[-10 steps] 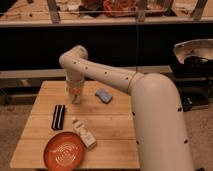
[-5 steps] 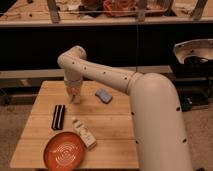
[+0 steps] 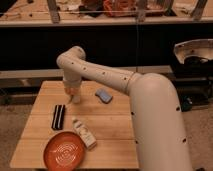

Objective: Place the pepper in the ceramic cup

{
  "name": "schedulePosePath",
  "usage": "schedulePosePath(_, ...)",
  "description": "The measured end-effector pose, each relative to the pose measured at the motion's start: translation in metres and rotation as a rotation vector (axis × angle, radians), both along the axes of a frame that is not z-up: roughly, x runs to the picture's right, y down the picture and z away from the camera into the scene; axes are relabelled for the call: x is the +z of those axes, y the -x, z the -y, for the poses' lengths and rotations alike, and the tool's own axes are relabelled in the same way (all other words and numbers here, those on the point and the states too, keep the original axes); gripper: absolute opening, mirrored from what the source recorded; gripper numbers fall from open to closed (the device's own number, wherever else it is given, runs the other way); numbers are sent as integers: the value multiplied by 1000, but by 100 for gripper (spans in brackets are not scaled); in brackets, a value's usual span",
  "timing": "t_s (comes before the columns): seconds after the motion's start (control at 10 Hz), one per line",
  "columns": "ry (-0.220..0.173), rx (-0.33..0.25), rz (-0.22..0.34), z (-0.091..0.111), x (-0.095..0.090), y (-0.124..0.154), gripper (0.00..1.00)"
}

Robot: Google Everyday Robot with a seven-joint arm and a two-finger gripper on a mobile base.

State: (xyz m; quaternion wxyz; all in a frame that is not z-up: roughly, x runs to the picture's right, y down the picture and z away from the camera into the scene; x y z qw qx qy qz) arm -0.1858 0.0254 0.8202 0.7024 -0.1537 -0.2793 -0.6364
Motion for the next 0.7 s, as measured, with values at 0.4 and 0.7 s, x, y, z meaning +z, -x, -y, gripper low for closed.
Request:
schedulePosePath(0.4,-8,2,21,0,-1,6,62)
schedulePosePath(0.7,-11,-2,26,1,-1,7,67)
